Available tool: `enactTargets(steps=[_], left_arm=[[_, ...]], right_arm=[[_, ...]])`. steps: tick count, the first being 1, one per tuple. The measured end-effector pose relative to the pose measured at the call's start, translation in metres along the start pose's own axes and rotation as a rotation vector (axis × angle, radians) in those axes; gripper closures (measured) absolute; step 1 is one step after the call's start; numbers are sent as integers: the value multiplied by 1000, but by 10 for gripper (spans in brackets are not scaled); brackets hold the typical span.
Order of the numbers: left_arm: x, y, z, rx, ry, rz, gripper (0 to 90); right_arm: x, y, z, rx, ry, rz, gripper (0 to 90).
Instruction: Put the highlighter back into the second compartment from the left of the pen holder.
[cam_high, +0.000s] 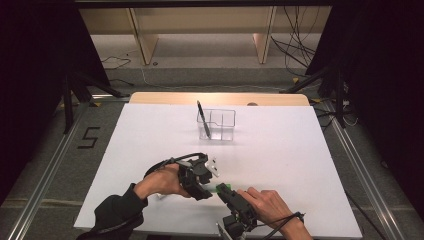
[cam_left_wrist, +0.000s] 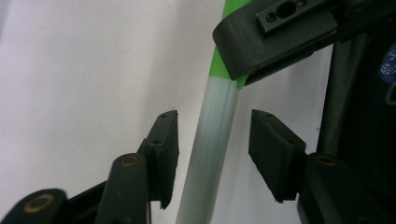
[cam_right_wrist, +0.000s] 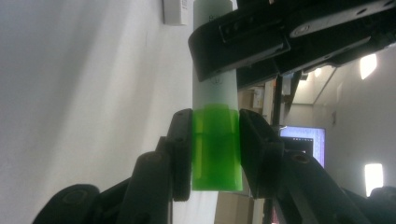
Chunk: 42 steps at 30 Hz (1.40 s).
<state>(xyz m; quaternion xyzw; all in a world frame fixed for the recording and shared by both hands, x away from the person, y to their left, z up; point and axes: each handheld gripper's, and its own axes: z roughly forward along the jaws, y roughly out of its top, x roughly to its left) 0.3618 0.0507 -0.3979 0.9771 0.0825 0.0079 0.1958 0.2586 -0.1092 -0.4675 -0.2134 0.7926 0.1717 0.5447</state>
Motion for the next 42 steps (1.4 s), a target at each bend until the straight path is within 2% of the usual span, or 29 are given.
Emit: enactTargets(steps=[21, 27, 29, 30, 34, 37, 39, 40, 41, 42], left_arm=[[4, 16, 5, 97, -74, 49, 691], [6, 17, 6, 121, -111, 61, 733], [6, 17, 6, 127, -121, 53, 740], [8, 17, 6, 138, -144, 48, 745], [10, 16, 5, 133, -167, 36, 767], [10, 15, 4, 137, -169, 33, 769], [11, 14, 4, 137, -165, 20, 769], [14, 12, 3, 134, -153, 1, 769], [14, 12, 3, 134, -153, 1, 769], [19, 9, 2, 118, -142, -26, 769]], right_arm=[[2, 3, -1, -20, -1, -38, 675], [4, 4, -2, -24, -2, -49, 675], [4, 4, -2, -30, 0, -53, 674], [5, 4, -2, -30, -4, -64, 674], [6, 5, -2, -34, -6, -75, 669], [4, 5, -3, -40, -5, -61, 657], [2, 3, -4, -24, -10, -45, 607], [1, 2, -4, -18, -12, -45, 577], [-1, 0, -5, -9, -21, -23, 550], [-3, -2, -6, -3, -25, 4, 530]])
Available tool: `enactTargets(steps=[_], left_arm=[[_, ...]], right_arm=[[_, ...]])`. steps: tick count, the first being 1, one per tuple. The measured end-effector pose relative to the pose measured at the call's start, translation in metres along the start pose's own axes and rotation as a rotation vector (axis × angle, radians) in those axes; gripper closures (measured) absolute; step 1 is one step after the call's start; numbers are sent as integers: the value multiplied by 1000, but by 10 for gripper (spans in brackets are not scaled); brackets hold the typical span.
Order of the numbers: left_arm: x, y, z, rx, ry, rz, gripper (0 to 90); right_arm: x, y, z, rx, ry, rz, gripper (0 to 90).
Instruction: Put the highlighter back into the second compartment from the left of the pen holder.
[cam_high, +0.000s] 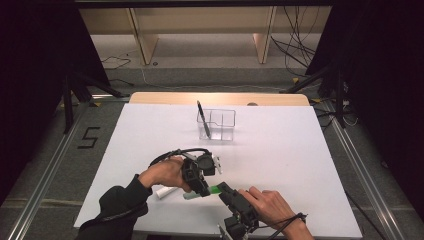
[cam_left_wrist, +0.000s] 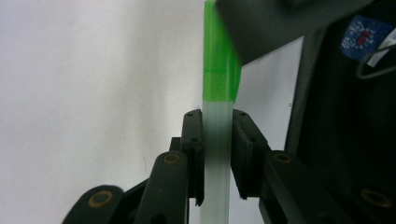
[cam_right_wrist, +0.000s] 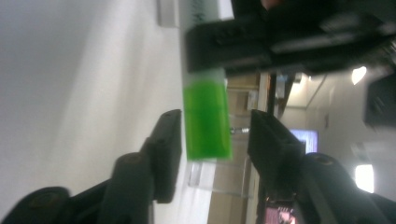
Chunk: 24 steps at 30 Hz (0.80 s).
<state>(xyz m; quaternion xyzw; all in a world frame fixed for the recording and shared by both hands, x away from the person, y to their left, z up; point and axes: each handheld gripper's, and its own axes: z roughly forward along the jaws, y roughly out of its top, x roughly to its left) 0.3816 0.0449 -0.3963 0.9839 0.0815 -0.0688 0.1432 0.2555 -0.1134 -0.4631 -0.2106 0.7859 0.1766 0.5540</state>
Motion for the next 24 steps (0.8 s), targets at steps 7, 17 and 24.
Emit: enactTargets(steps=[7, 17, 24], left_arm=[[12, -7, -6, -65, 33, -62, 769], [26, -14, -20, -267, 109, -154, 769], [33, -14, -27, -419, 180, -221, 769]], right_arm=[[-9, -14, -5, 25, -1, 176, 476], [-22, -44, -12, -22, 98, 699, 385], [-28, -70, -16, -75, 174, 1083, 359]])
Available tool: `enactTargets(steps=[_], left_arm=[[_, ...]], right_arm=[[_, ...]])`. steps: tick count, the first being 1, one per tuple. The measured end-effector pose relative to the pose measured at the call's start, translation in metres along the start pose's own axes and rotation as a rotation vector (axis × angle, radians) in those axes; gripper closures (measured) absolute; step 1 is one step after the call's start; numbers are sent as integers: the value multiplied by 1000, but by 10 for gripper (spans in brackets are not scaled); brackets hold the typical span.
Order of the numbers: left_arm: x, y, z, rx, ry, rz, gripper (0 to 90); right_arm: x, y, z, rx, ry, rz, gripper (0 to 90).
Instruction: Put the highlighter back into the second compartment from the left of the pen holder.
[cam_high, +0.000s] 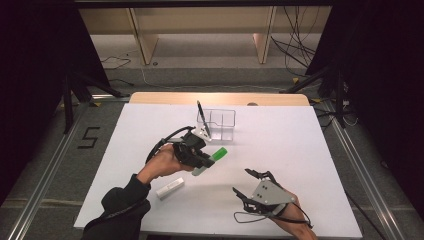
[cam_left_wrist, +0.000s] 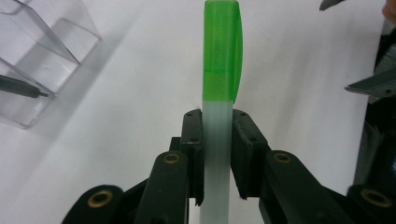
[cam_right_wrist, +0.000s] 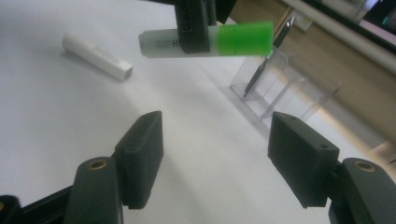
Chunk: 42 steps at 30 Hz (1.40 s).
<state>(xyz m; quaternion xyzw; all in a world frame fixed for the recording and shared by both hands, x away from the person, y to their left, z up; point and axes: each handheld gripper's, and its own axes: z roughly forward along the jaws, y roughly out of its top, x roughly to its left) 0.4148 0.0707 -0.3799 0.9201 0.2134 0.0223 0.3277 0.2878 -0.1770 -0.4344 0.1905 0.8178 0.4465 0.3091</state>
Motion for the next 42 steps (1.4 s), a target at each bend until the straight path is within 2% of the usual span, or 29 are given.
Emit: enactTargets(steps=[1, 2, 3, 4, 5, 6, 7, 8, 9, 10, 12, 13, 14, 15, 16, 18, 19, 20, 21, 22, 23, 24, 27, 28, 31, 32, 35, 38, 42], left_arm=[[0, 0, 0, 0, 0, 0, 769], [2, 1, 1, -33, 10, -21, 769], [2, 1, 1, -33, 10, -21, 769], [4, 2, 0, -73, 21, -39, 769], [4, 2, 0, -73, 21, -39, 768], [8, 3, 1, -114, 6, -69, 769], [8, 3, 1, -114, 6, -69, 768], [12, 4, 1, -156, 18, -100, 769], [12, 4, 1, -156, 18, -100, 769], [17, 5, 2, -209, 29, -138, 768], [23, 6, 1, -259, 32, -177, 768], [23, 6, 1, -259, 32, -177, 768], [29, 7, 1, -315, 45, -214, 768], [29, 7, 1, -315, 45, -214, 768], [34, 8, 0, -358, 56, -241, 768], [38, 10, 0, -392, 80, -259, 768], [38, 10, 0, -392, 80, -259, 768], [43, 13, -2, -421, 90, -275, 768], [43, 13, -2, -421, 90, -275, 768], [47, 16, -3, -457, 88, -303, 768], [47, 16, -3, -457, 88, -303, 768], [51, 19, -3, -484, 97, -319, 768], [54, 24, -2, -495, 110, -325, 768], [58, 28, 0, -499, 131, -330, 768], [62, 31, 2, -510, 139, -339, 768], [66, 33, 4, -523, 142, -358, 768], [70, 35, 5, -523, 152, -361, 768], [76, 39, 6, -555, 170, -391, 768], [81, 43, 7, -581, 191, -411, 768]], right_arm=[[-4, -2, -1, 1, 12, 49, 353], [-7, -5, -2, 3, 15, 80, 350], [-9, -7, -3, 6, 17, 115, 349], [-12, -9, -4, 4, 21, 145, 346], [-15, -12, -5, 5, 26, 182, 342], [-17, -13, -6, 0, 28, 216, 339], [-17, -13, -6, 0, 28, 216, 339], [-22, -17, -9, -6, 39, 275, 332], [-24, -19, -10, -17, 38, 305, 330], [-26, -20, -11, -22, 37, 333, 328], [-30, -23, -13, -27, 30, 373, 321], [-30, -23, -13, -27, 30, 373, 321], [-32, -26, -15, -26, 17, 386, 309], [-32, -26, -15, -26, 17, 386, 309], [-34, -29, -16, -25, 17, 404, 300], [-35, -31, -17, -27, 21, 429, 295], [-36, -32, -17, -27, 24, 440, 292], [-36, -33, -18, -26, 25, 449, 292], [-37, -34, -18, -26, 29, 460, 292], [-37, -35, -18, -29, 33, 469, 292], [-37, -36, -18, -27, 30, 472, 291], [-37, -36, -18, -24, 28, 470, 290], [-36, -37, -18, -20, 30, 473, 285], [-35, -37, -18, -20, 30, 473, 283], [-34, -37, -19, -23, 27, 472, 279], [-34, -38, -20, -24, 26, 477, 276], [-33, -39, -20, -24, 24, 480, 268], [-33, -40, -22, -29, 20, 494, 254], [-32, -41, -23, -31, 20, 500, 250]])
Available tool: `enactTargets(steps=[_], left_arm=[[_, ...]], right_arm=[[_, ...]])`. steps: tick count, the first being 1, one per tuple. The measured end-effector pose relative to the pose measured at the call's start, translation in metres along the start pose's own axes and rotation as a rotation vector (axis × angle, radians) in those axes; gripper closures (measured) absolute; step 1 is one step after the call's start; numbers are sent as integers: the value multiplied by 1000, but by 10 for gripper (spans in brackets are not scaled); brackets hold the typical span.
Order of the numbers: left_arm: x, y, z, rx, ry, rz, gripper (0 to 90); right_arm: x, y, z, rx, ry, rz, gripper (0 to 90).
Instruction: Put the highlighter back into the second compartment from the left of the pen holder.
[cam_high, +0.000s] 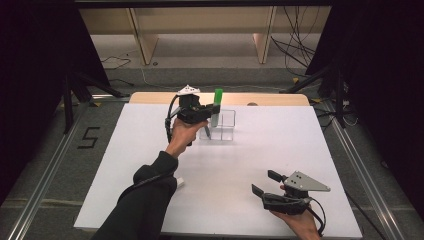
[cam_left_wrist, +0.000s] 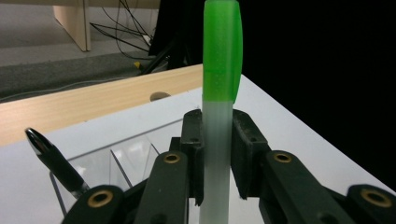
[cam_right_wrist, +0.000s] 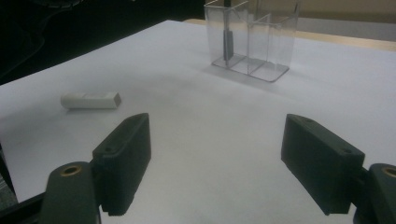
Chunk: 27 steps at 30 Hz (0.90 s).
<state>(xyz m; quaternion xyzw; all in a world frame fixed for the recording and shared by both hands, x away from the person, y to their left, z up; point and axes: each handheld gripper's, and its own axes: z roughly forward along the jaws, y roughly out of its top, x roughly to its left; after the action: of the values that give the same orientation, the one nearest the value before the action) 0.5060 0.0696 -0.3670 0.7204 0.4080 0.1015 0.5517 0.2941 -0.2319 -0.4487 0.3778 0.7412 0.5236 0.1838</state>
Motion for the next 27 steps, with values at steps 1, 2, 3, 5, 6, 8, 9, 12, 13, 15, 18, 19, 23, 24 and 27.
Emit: enactTargets(steps=[1, 2, 3, 5, 6, 8, 9, 12, 13, 15, 18, 19, 23, 24, 27], left_arm=[[0, 0, 0, 0, 0, 0, 768], [1, 2, 4, -2, 4, -5, 768], [2, 3, 6, 0, 9, -6, 768], [2, 3, 8, 1, 15, -2, 768], [3, 4, 11, 2, 25, 0, 768], [4, 5, 15, -7, 40, -4, 768], [5, 6, 16, -8, 41, -7, 768], [8, 6, 21, -23, 59, -23, 768], [9, 7, 23, -25, 67, -24, 768], [11, 7, 26, -24, 88, -18, 768], [14, 8, 30, -32, 102, -26, 768], [14, 8, 30, -32, 102, -26, 768], [16, 8, 35, -34, 118, -24, 768], [17, 7, 36, -34, 124, -21, 768], [18, 6, 38, -32, 133, -24, 768]], right_arm=[[0, -1, 0, 2, -1, -4, 250], [1, -1, 0, 4, -1, -1, 249], [1, -1, 0, 5, 1, -1, 248], [2, -2, 0, 5, 0, -4, 247], [2, -2, 0, 5, -1, -9, 246], [3, -2, 0, 3, 2, -7, 244], [3, -2, -1, 3, 2, -5, 244], [4, -2, -2, -2, 4, -2, 242], [4, -2, -2, -3, 4, -1, 240], [5, -2, -3, -5, 6, -4, 237], [5, -3, -4, -9, 7, -1, 234], [5, -3, -4, -9, 7, -1, 234], [6, -4, -6, -11, 11, -1, 234], [6, -4, -6, -11, 12, -2, 234], [7, -4, -6, -13, 13, -2, 233]])
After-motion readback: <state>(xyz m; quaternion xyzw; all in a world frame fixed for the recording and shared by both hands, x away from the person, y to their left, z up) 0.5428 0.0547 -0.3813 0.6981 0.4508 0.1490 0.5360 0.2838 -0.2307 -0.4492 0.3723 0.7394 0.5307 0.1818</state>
